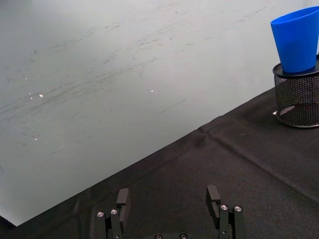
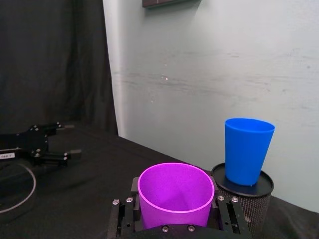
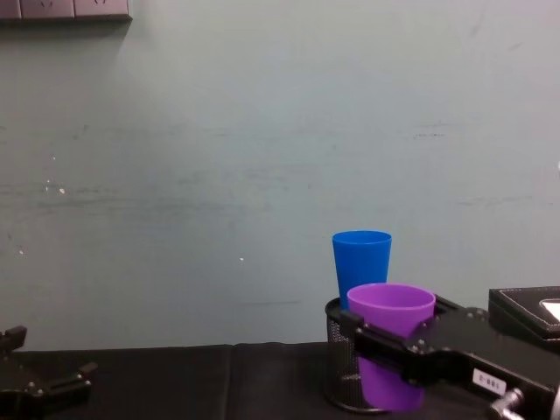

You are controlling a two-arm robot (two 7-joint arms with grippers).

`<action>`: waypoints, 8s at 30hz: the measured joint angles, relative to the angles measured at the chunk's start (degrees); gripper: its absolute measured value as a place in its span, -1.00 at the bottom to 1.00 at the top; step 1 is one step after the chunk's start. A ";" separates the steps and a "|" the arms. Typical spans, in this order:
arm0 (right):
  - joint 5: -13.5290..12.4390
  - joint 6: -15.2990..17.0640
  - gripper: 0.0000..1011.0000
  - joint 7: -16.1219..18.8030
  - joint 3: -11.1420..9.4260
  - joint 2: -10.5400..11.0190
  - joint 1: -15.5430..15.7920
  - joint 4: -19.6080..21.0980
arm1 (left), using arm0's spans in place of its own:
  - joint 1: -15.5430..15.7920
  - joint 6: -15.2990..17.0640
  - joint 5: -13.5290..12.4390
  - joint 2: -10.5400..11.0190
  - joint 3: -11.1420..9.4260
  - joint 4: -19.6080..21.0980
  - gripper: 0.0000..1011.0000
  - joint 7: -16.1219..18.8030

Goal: Pick up one cup with a gripper and tap it against the other cup.

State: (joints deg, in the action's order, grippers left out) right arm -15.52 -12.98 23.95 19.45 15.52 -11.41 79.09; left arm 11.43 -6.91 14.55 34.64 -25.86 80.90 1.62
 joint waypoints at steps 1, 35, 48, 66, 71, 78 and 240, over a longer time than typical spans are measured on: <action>0.03 -0.22 0.49 0.00 0.00 0.02 0.21 0.02 | 0.01 0.00 0.00 0.00 0.00 0.00 0.98 0.00; 1.00 -6.81 0.49 0.54 -0.40 -2.16 3.54 -7.12 | 0.00 0.00 0.00 0.00 0.00 0.00 0.98 0.00; 1.96 -7.99 0.49 0.55 -0.61 -3.40 2.66 -10.09 | 0.00 0.00 0.00 0.00 0.00 0.00 0.98 0.00; 2.01 -9.05 0.49 0.95 -0.65 -3.86 2.15 -11.53 | 0.00 0.00 0.00 0.00 0.00 0.00 0.98 0.00; 2.02 -8.97 0.60 0.95 -0.64 -3.84 2.17 -11.44 | 0.00 0.00 0.00 0.00 0.00 0.00 0.98 0.00; 2.03 -8.82 0.96 0.94 -0.62 -3.81 2.18 -11.33 | 0.00 0.00 0.00 0.00 0.00 0.00 0.98 0.00; 1.78 7.51 0.98 -6.87 -7.34 0.84 6.06 6.22 | 0.00 0.00 0.00 0.00 0.00 0.00 0.98 0.00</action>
State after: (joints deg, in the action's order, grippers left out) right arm -13.73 -5.48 17.07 12.11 16.36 -5.35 85.31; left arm 11.43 -6.91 14.55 34.65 -25.86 80.90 1.62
